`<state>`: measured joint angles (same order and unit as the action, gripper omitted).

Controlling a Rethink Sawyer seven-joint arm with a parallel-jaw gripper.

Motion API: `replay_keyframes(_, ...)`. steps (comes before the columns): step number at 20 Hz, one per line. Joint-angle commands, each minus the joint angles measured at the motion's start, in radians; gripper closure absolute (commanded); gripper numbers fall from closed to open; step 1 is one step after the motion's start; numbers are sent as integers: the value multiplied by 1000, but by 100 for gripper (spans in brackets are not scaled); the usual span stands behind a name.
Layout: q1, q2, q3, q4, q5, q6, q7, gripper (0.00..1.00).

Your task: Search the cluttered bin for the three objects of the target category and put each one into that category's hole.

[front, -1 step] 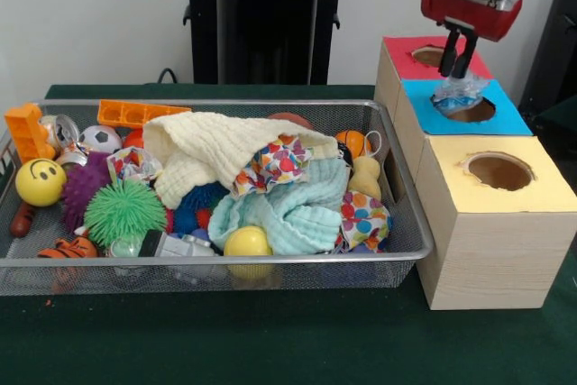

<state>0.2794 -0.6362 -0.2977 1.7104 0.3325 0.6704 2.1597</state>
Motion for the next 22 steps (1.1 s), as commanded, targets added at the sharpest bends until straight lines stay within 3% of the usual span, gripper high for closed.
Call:
replay_keyframes(1, 12, 63, 76, 48, 65, -30, 264, 100)
replay_keyframes(6, 17, 87, 84, 44, 87, -52, 254, 100)
replay_keyframes(7, 21, 91, 76, 41, 89, -57, 257, 0)
replay_keyframes(17, 29, 104, 52, 20, 80, -13, 249, 0)
replay_keyframes(22, 21, 54, 11, 10, 51, 70, 231, 0)
